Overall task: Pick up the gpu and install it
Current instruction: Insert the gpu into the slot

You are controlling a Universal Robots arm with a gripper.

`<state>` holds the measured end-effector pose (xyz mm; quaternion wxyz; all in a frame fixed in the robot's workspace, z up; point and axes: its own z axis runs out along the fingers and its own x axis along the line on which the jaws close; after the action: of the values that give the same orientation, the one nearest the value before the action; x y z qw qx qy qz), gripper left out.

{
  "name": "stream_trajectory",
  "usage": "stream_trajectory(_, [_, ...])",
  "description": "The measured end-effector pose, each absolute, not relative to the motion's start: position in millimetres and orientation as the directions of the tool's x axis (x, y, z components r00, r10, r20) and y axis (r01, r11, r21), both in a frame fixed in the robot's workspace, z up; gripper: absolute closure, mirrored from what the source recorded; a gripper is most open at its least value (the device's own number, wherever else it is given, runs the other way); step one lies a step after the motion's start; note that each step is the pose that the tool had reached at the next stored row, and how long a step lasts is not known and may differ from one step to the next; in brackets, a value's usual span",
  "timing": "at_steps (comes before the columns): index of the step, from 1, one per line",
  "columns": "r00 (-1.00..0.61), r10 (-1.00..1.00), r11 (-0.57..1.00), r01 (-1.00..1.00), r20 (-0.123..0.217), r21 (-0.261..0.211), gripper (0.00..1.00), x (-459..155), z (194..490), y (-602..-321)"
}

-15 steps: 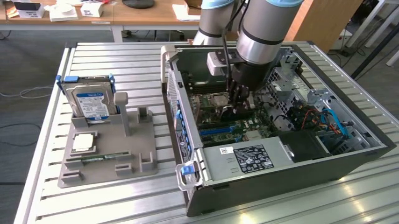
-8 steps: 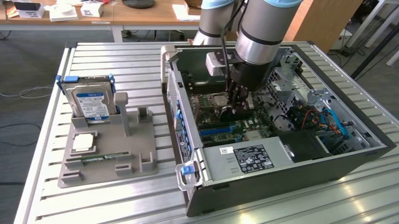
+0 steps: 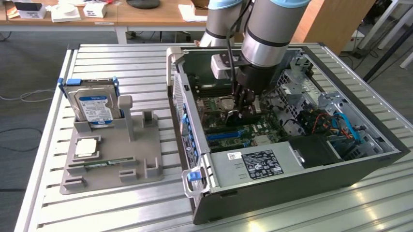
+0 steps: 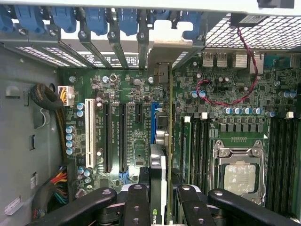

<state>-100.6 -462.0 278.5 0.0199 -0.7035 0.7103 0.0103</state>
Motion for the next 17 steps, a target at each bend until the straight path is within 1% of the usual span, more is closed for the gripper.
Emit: stream_trajectory(17, [-0.009,-0.999,0.010,-1.000,-0.041,-0.013,0.73,-103.0,278.5,-463.1])
